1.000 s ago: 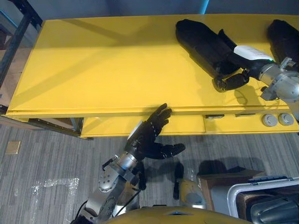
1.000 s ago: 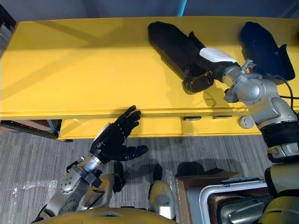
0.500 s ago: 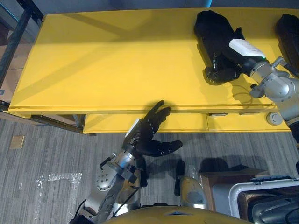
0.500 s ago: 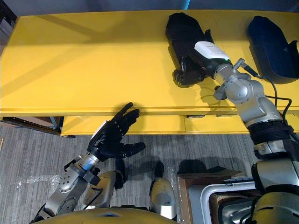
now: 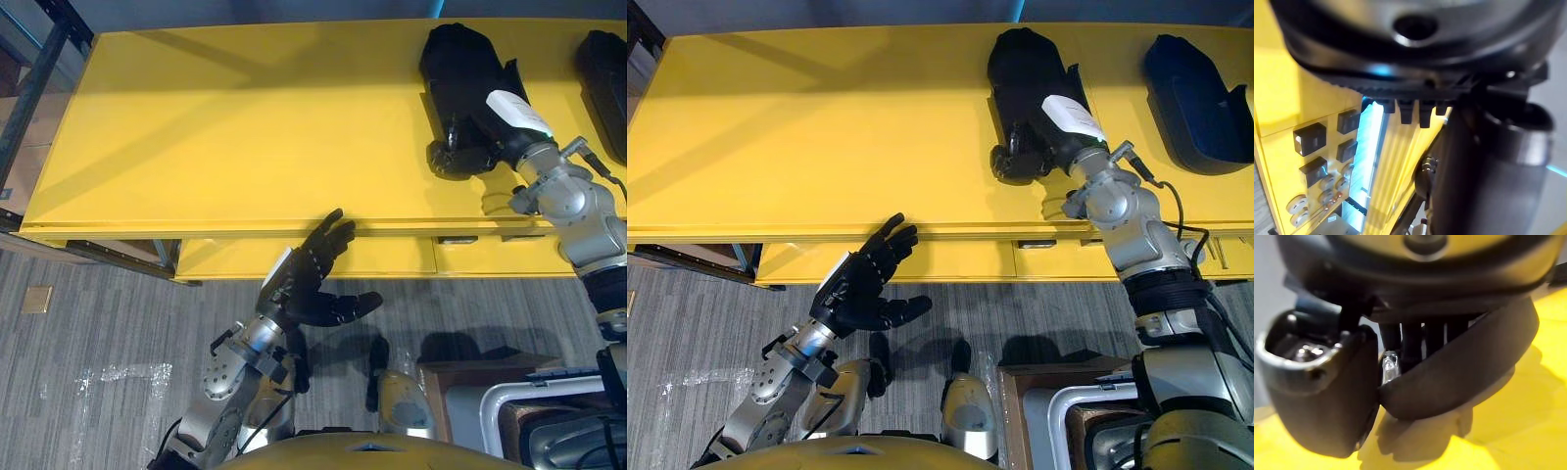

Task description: Walk over and take three plastic housings, then place them on the shelf

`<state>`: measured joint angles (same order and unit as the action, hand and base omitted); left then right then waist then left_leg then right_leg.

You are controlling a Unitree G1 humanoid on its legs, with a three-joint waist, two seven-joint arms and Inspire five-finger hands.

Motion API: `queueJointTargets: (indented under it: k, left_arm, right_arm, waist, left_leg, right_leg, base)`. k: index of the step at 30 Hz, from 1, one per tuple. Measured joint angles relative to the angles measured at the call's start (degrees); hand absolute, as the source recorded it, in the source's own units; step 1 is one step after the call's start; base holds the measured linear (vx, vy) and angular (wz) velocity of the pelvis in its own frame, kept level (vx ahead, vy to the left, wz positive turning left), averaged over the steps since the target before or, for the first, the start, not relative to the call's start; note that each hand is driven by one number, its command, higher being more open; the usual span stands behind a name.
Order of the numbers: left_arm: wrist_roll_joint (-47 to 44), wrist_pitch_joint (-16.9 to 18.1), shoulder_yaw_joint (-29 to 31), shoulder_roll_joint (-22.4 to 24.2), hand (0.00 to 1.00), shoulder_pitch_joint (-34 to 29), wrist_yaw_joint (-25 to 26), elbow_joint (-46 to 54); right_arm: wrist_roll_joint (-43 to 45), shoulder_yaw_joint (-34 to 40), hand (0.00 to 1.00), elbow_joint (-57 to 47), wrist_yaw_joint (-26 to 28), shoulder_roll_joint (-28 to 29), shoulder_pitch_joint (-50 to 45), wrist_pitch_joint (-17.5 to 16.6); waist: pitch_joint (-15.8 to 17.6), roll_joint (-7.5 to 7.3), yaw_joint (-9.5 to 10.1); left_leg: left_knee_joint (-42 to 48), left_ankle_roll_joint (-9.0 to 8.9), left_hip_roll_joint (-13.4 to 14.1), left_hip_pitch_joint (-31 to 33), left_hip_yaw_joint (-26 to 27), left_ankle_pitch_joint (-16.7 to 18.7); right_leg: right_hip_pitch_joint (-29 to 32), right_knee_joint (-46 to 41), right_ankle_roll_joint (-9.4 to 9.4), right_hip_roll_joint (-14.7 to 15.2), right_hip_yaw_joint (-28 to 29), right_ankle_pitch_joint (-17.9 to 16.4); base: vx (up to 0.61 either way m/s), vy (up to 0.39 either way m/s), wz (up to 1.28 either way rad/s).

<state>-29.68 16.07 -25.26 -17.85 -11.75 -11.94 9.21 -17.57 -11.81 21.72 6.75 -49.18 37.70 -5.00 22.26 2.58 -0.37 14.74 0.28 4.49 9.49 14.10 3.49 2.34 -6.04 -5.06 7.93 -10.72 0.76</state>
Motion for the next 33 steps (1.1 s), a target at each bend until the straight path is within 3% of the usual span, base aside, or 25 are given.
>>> queueJointTargets:
  k: [13,14,26,33]
  left_arm:
    - [0.5,0.0,0.0,0.1,1.0,0.0,0.6,0.1]
    - [0.6,0.0,0.0,0.2,1.0,0.0,0.6,0.1]
    - [0.8,-0.1,-0.1,0.3,1.0,-0.1,0.1,0.3]
    - [0.5,-0.3,-0.6,0.8,1.0,-1.4,-3.4,0.5]
  right_arm:
    - [0.0,1.1,0.0,0.1,0.1,2.0,0.0,1.9]
    - [0.0,1.1,1.0,0.1,0.1,2.0,0.0,1.9]
    - [0.0,1.2,1.0,0.3,-1.4,2.0,-0.5,0.6]
    - [-0.1,4.0,1.0,0.1,-2.2,1.8,-3.5,0.7]
  waist:
    - [-0.2,0.26,-0.13]
    - [-0.2,0.28,-0.11]
    - [-0.5,0.63,-0.43]
    - [-3.4,0.52,-0.01]
  left_leg:
    - [-2.0,-0.07,-0.4,-1.2,0.0,-1.2]
    - [-2.3,-0.11,-0.4,-1.4,-0.1,-1.4]
    - [-6.7,-0.34,-1.4,-3.9,-0.1,-3.5]
    - [-10.2,-0.45,-2.0,-6.3,-0.1,-4.6]
  right_leg:
    - [-0.5,0.1,0.02,0.1,-0.1,0.0]
    - [-0.5,0.1,0.02,0.1,-0.1,0.0]
    - [-1.3,0.6,-0.04,0.9,-0.3,0.1]
    - [-3.2,2.5,-0.4,0.9,-1.0,0.4]
  base:
    - [0.0,0.0,0.0]
    - [0.0,0.0,0.0]
    - [0.0,0.001,0.01]
    - [0.02,-0.002,0.01]
